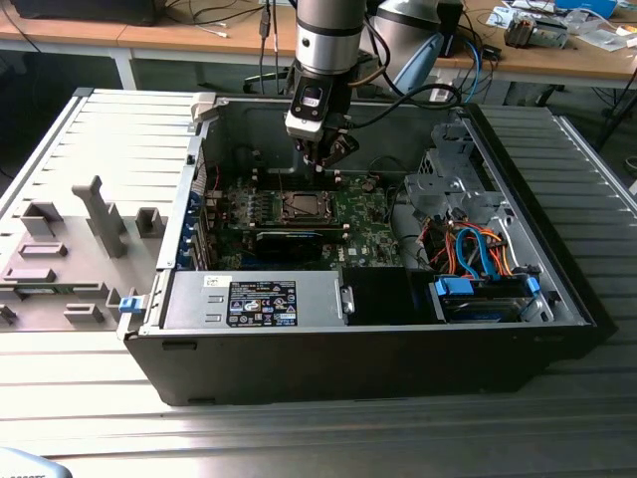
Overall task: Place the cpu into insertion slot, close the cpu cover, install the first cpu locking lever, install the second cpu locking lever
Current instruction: 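Install the first cpu locking lever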
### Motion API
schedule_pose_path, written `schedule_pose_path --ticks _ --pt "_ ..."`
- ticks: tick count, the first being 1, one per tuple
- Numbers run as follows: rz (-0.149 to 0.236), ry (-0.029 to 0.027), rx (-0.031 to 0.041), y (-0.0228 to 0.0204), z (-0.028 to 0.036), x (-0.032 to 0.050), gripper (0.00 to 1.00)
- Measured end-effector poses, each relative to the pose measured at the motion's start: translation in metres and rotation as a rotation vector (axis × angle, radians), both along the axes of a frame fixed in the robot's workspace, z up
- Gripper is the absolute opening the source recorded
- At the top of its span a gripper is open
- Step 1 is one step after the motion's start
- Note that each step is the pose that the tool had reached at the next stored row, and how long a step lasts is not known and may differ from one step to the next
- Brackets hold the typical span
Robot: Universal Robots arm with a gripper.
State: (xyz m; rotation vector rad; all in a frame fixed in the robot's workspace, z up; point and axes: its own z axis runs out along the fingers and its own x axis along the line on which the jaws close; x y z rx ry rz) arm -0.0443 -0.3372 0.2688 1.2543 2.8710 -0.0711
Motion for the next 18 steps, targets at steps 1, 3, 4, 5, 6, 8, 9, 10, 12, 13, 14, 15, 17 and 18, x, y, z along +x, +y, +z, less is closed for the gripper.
schedule_pose_path --ticks 1,3,4,5,6,8,9,10,12,13,14,15,17,18 --pt "0.001 0.0 0.0 0.0 0.0 0.0 0.11" --pt "0.005 0.0 0.0 0.0 0.0 0.0 0.11" --pt "0.006 0.0001 -0.0001 0.0 0.0001 0.0 0.11" --pt "0.007 0.0001 -0.0001 0.0 0.0001 0.0 0.11" --pt "0.008 0.0 -0.0001 0.0 0.0001 0.0 0.11" --pt "0.01 0.0001 0.0 0.0 0.0002 0.0 0.11" --pt "0.012 0.0 0.0 0.0 0.0002 0.0 0.11" --pt "0.013 0.0 0.0 0.0 0.0002 0.0 0.11" --pt "0.016 0.0 0.0 0.0 0.0003 0.0 0.11" --pt "0.017 0.0 0.0 0.0 0.0003 0.0 0.11" --pt "0.019 0.0 -0.0001 0.0 0.0003 0.0 0.11" --pt "0.02 0.0 0.0 0.0 0.0003 0.0 0.11" --pt "0.023 0.0001 -0.0001 0.0 0.0004 0.0 0.11" --pt "0.024 0.0 -0.0001 0.0 0.0004 0.0 0.11"
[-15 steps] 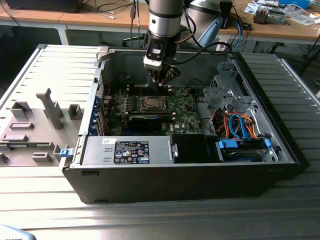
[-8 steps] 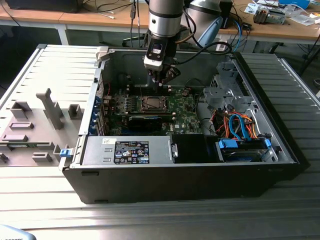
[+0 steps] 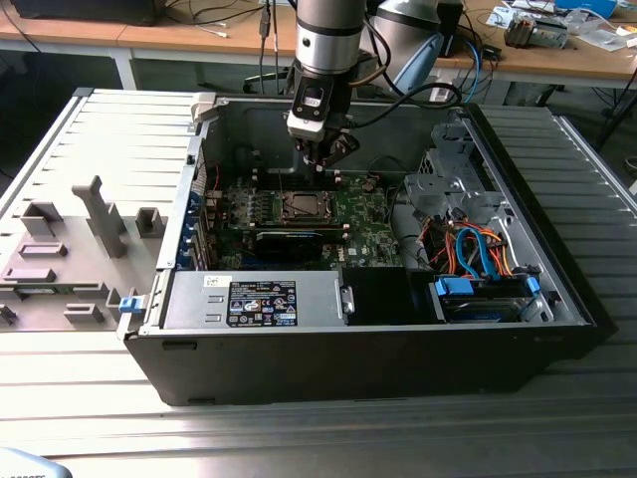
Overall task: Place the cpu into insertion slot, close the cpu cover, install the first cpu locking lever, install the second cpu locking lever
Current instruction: 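Install the first cpu locking lever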
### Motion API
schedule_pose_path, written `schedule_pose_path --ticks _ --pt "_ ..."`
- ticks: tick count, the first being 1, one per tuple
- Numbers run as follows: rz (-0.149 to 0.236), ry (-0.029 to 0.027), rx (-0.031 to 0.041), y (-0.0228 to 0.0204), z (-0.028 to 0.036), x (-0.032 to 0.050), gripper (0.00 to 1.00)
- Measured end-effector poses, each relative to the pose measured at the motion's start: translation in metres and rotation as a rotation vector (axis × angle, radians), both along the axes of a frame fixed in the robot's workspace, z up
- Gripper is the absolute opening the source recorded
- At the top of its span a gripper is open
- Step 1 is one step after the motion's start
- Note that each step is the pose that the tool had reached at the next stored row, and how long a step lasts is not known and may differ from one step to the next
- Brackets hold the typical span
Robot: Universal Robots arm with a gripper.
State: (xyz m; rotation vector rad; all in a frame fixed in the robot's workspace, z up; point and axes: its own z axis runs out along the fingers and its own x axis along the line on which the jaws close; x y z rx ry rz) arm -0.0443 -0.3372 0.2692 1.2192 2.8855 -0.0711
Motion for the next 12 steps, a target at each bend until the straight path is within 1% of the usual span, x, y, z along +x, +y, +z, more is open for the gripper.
schedule_pose_path --ticks 12 --pt "0.012 0.0001 -0.0003 0.0 0.0 0.0 0.11"
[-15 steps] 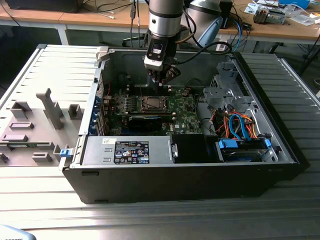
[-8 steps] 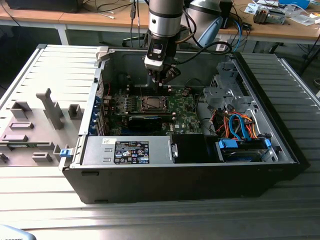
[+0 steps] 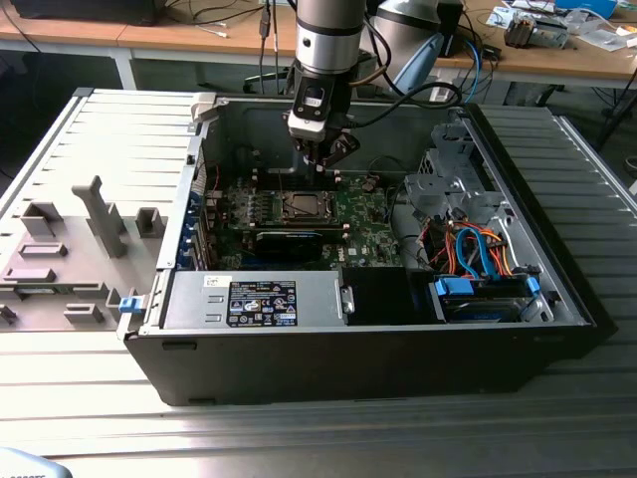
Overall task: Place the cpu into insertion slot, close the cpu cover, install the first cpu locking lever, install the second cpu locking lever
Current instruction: 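Install the first cpu locking lever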
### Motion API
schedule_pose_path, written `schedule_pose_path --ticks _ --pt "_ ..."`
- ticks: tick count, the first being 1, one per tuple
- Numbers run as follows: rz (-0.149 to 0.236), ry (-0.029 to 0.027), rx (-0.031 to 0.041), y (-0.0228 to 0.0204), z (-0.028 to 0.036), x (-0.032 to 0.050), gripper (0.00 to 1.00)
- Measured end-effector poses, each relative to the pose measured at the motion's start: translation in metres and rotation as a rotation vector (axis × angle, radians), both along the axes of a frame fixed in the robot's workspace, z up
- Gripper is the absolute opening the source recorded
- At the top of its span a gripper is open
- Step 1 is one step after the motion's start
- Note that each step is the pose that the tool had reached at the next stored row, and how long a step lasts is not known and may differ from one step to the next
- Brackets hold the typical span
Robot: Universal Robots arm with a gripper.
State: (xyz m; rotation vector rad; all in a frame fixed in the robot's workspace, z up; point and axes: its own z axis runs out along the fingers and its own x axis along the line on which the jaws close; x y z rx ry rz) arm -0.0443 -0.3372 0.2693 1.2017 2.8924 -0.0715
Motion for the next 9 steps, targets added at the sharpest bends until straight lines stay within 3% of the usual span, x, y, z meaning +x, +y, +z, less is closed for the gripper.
schedule_pose_path --ticks 9 --pt "0.012 0.0 0.0 0.0 0.0 0.0 0.11"
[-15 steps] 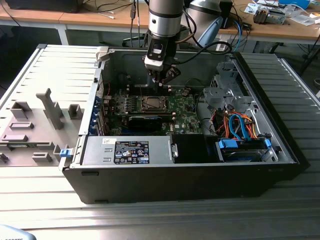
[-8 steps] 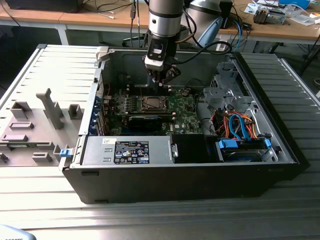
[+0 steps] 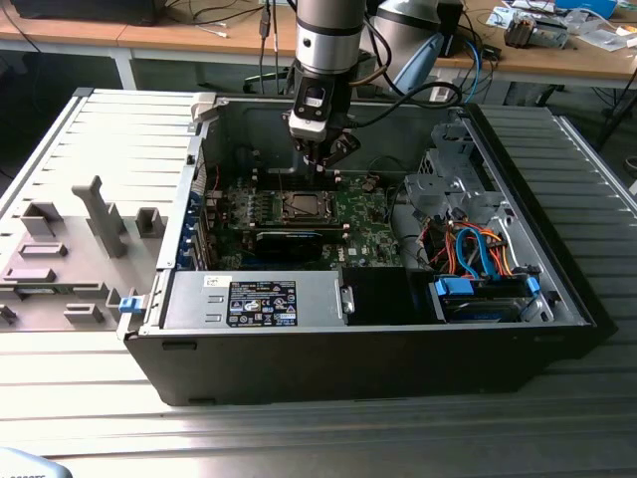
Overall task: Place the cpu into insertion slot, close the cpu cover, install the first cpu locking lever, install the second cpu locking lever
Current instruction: 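Install the first cpu locking lever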
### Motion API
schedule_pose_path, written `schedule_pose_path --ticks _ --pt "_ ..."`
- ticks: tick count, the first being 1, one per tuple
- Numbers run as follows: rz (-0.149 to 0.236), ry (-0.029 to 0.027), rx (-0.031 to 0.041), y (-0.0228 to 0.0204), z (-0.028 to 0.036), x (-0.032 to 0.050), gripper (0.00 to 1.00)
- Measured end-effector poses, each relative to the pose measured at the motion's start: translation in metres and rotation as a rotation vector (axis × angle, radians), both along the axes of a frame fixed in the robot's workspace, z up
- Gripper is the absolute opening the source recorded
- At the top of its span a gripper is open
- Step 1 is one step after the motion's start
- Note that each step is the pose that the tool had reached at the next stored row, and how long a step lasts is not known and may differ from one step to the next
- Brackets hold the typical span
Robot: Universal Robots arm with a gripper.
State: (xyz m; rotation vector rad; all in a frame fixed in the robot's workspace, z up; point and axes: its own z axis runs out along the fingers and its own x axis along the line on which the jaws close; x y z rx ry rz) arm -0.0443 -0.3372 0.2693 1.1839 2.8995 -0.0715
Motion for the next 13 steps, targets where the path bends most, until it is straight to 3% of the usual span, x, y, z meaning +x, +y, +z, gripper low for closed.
schedule_pose_path --ticks 13 --pt "0.017 0.0 -0.0012 0.0 0.0 0.0 0.11"
